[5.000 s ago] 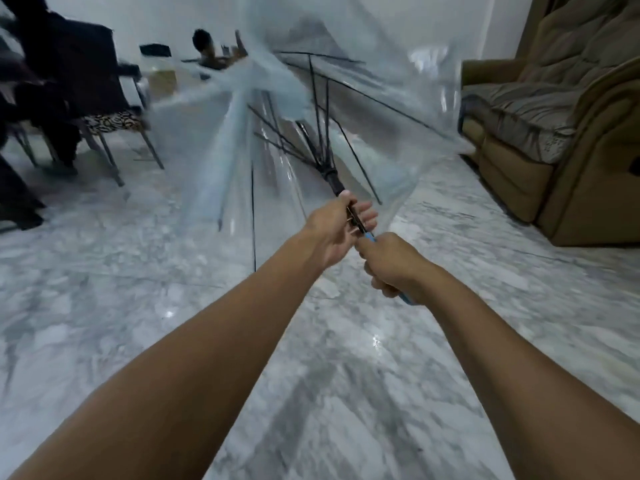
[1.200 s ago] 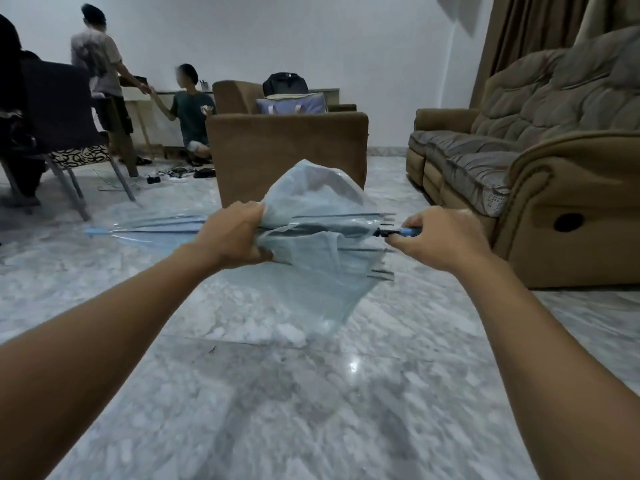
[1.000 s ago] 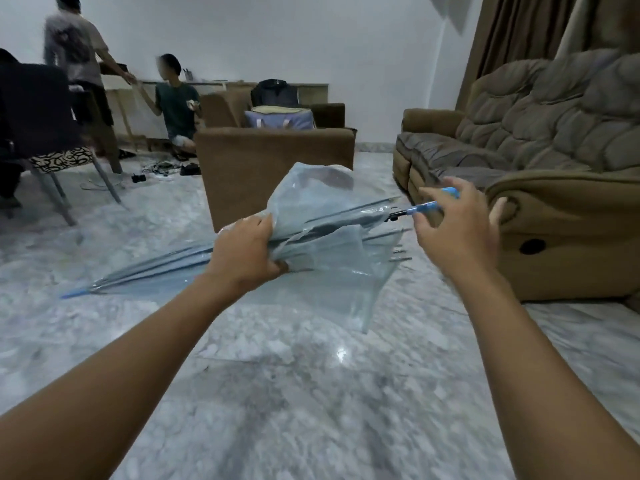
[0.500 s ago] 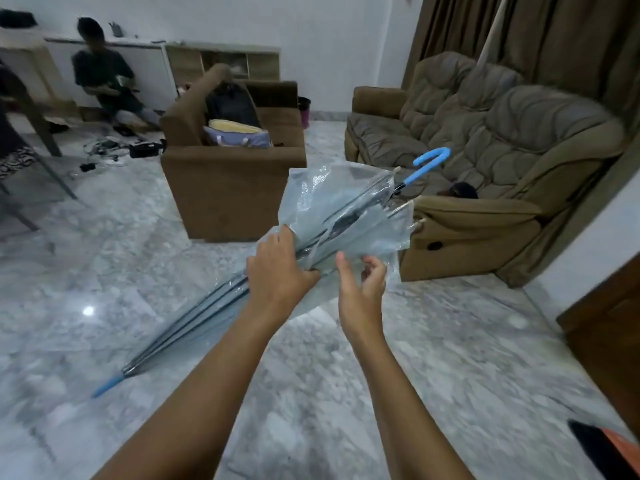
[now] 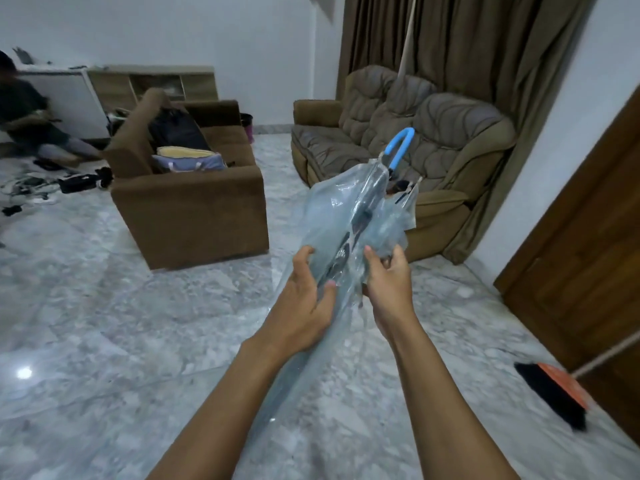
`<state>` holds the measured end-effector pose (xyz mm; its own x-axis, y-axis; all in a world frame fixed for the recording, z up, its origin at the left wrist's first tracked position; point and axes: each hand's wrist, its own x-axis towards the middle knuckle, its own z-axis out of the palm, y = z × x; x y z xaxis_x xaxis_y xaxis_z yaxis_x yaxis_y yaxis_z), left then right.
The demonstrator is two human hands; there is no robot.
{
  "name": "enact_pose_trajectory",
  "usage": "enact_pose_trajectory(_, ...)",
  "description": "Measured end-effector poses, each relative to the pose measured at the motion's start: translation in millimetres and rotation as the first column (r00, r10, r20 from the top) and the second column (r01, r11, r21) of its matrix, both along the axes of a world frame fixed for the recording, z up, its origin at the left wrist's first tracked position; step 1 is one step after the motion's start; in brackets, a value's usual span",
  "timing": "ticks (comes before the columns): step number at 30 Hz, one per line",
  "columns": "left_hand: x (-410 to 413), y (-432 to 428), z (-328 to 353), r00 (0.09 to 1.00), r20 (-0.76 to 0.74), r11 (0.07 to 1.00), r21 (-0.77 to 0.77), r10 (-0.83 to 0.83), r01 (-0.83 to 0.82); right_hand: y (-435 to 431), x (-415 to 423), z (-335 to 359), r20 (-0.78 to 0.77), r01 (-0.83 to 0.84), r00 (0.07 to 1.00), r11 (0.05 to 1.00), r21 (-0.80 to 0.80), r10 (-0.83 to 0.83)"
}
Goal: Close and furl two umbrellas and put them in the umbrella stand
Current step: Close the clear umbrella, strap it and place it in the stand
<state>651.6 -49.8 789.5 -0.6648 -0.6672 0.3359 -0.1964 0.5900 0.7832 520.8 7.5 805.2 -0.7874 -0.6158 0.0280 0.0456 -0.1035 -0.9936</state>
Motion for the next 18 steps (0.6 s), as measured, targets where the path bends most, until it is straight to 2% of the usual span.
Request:
enact_pose_trajectory(6, -12.9, 7.0, 3.3, 0.968, -0.210, 0.988, -0.045, 0.135, -0.147, 11.4, -1.2, 13.2, -0.056, 0.074, 0.995, 0.994, -0.082, -0.079)
enact_pose_trajectory(9, -21.7, 7.0, 12.6, 0.953, -0.277, 0.988, -0.056, 0.125, -0.146, 18.4, -6.9, 18.4, -0.012, 0.115, 0.993, 0.983, -0.140, -0.118)
enact_pose_trajectory(13, -35.9, 7.8, 23.9, 0.985, -0.151, 0.981, -0.163, 0.080, -0.105, 28.9, -11.4, 25.3, 0.102, 0.160, 0.984, 0.974, -0.158, -0.145)
enact_pose_trajectory(16, -47.1, 15.3, 27.7, 1.000, 0.002, 0.991, -0.128, 0.028, -0.027, 37.3, -15.2, 28.7, 0.100, 0.194, 0.979, 0.966, -0.173, -0.179)
enact_pose_trajectory(18, -54.4, 20.0, 25.6, 0.998, 0.045, 0.993, -0.110, -0.047, 0.052, 42.6, -21.8, 30.4, 0.115, 0.209, 0.975, 0.956, -0.205, -0.188)
